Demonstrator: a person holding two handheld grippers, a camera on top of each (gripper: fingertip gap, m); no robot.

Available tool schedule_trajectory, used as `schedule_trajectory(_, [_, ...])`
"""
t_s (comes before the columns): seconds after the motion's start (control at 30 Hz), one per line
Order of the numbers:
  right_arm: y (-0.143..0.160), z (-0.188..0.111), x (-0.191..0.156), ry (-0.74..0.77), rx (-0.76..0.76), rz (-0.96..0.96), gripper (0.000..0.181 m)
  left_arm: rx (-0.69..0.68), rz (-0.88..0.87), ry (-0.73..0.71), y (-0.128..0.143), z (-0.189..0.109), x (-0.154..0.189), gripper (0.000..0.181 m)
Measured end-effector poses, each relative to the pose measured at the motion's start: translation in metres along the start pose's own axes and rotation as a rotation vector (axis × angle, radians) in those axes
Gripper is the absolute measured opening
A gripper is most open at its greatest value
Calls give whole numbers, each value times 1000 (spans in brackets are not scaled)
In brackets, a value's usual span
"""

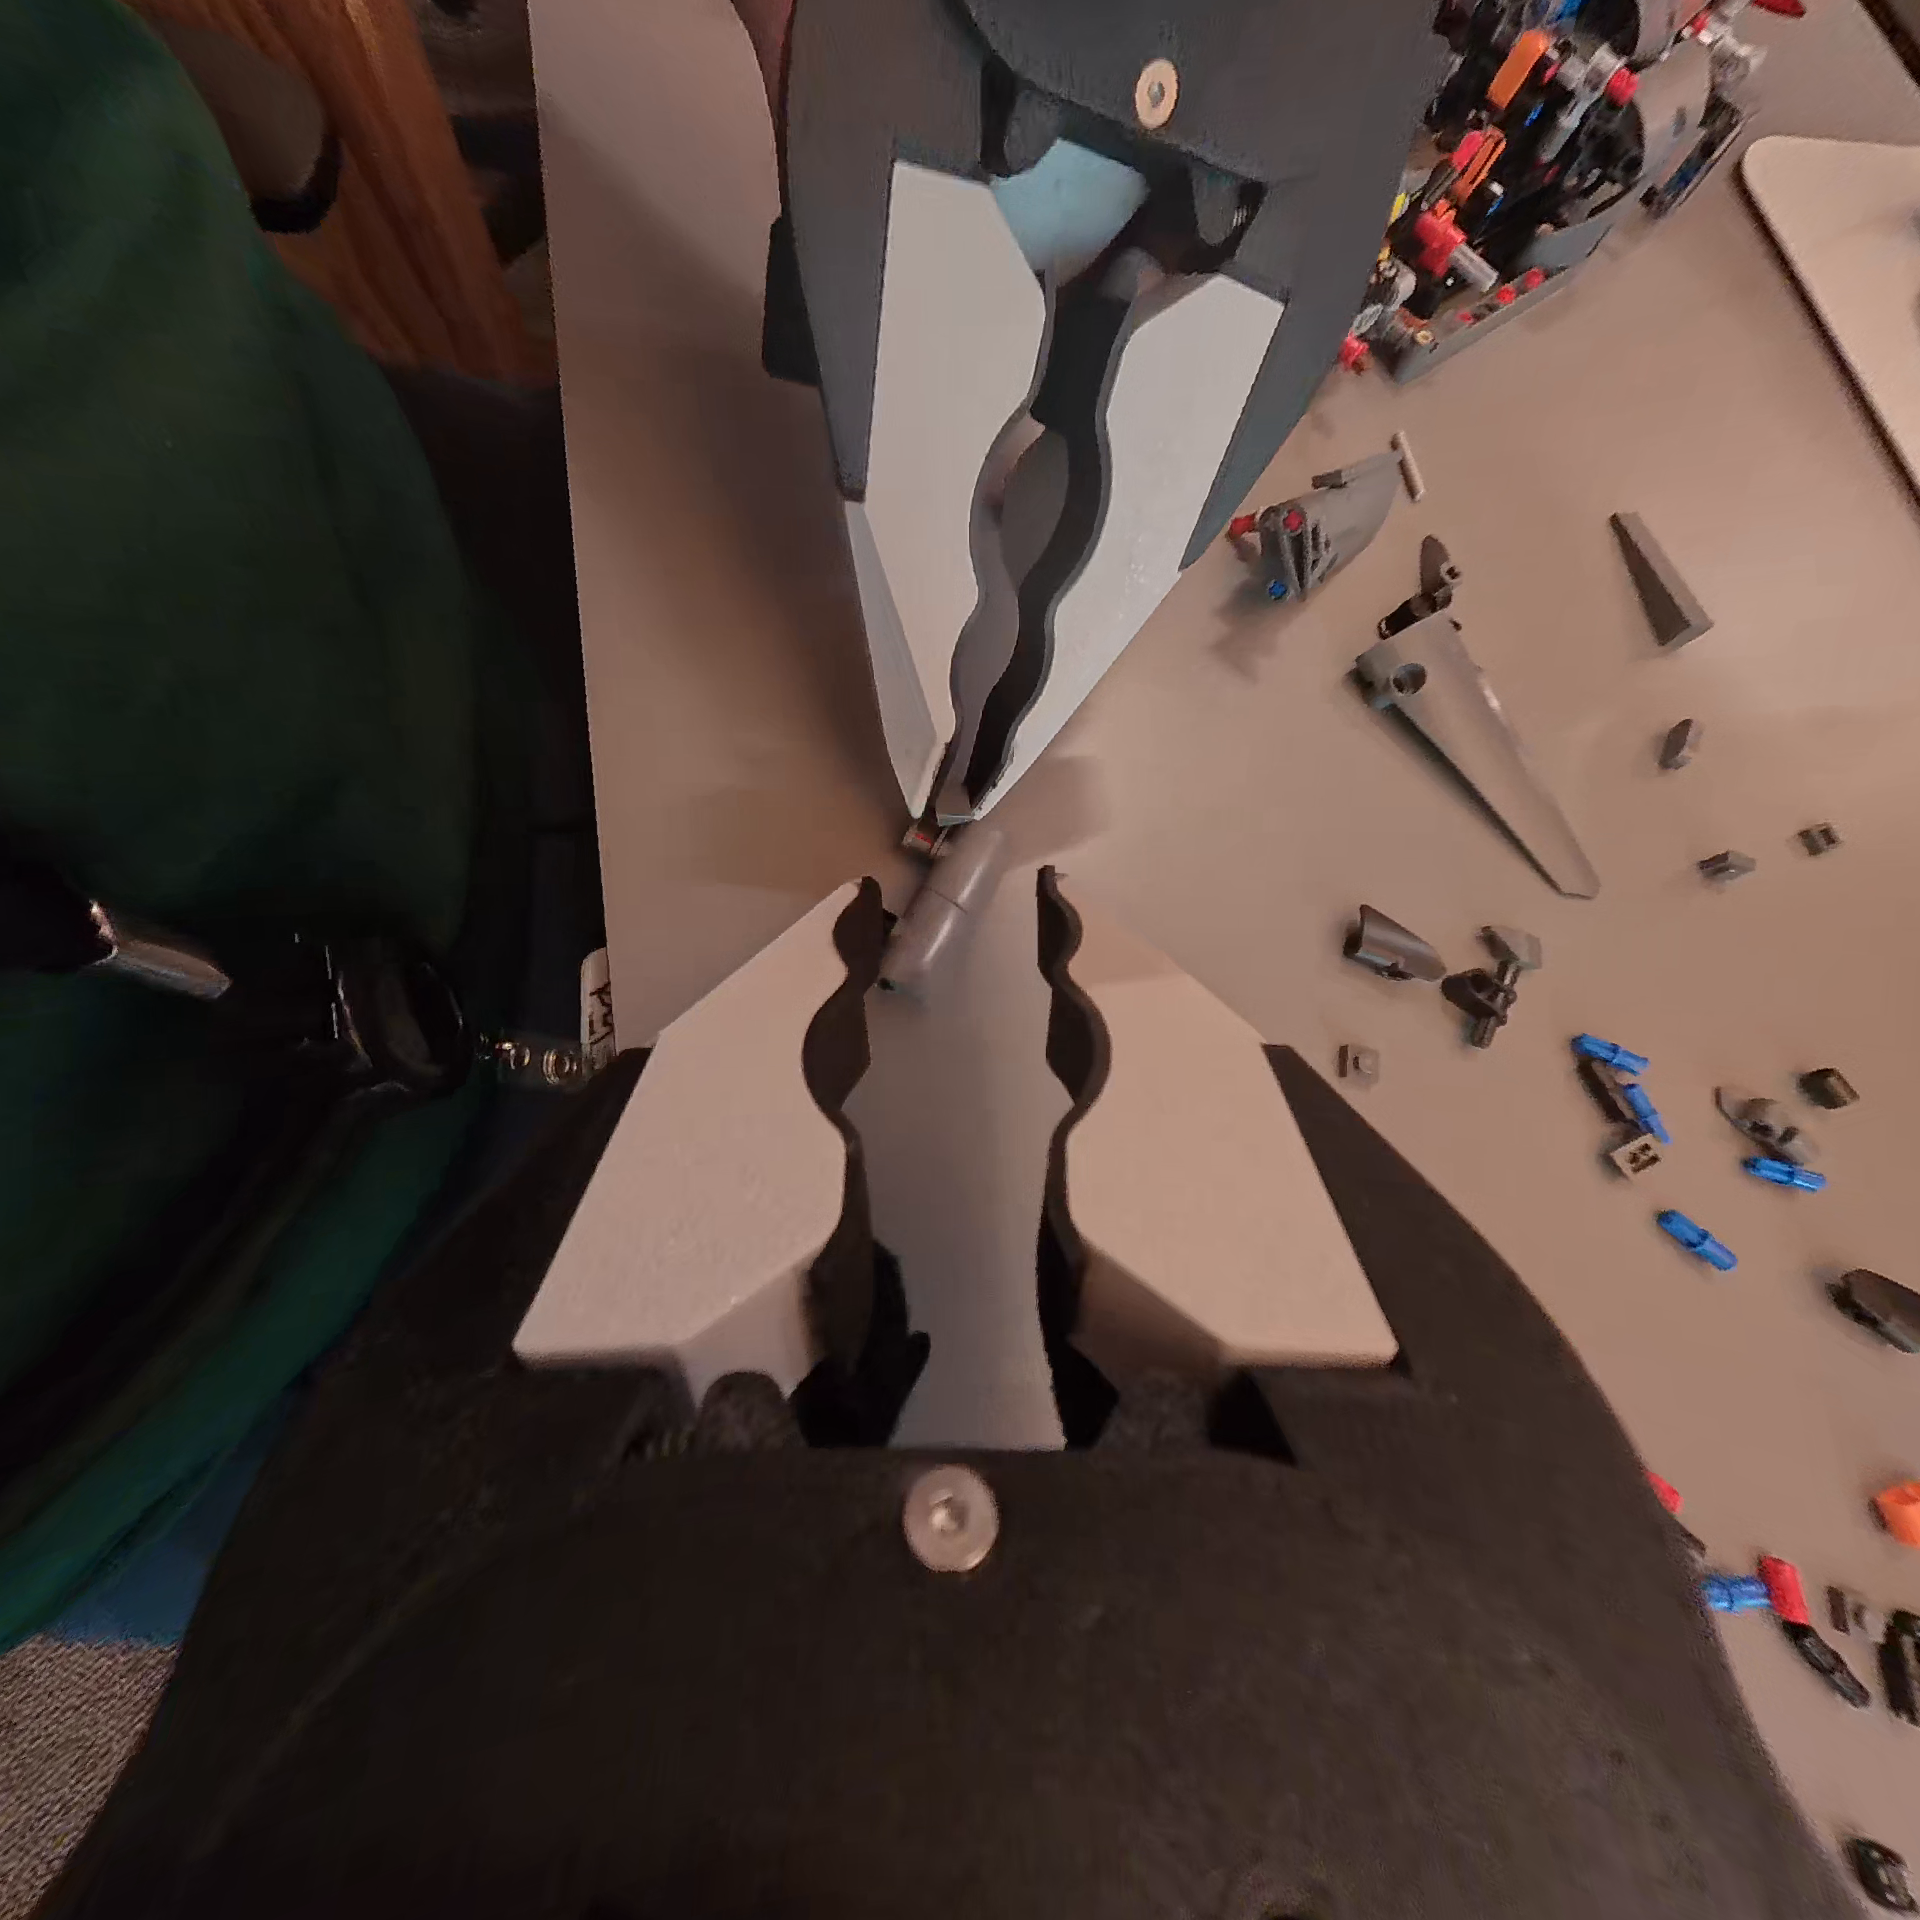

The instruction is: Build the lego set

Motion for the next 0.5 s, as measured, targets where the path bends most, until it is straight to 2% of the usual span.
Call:
schedule_trajectory(0.23, [-2,-2,-9,37,-16,5,25,24,13,-6,2,0,1,7])
schedule_trajectory(0.5, [4,9,-13,52,-49,35,16,64,40,-22,6,-2,3,7])
Point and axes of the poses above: each gripper's, where its closed fingertips meet, z out along the fingers, y out of its underside, x = y × z across the jaws, the point moved 8 cm from there along -z, back along the fingers, and after that the axes turned 6 degrees about -x, right-handed, at the moved point
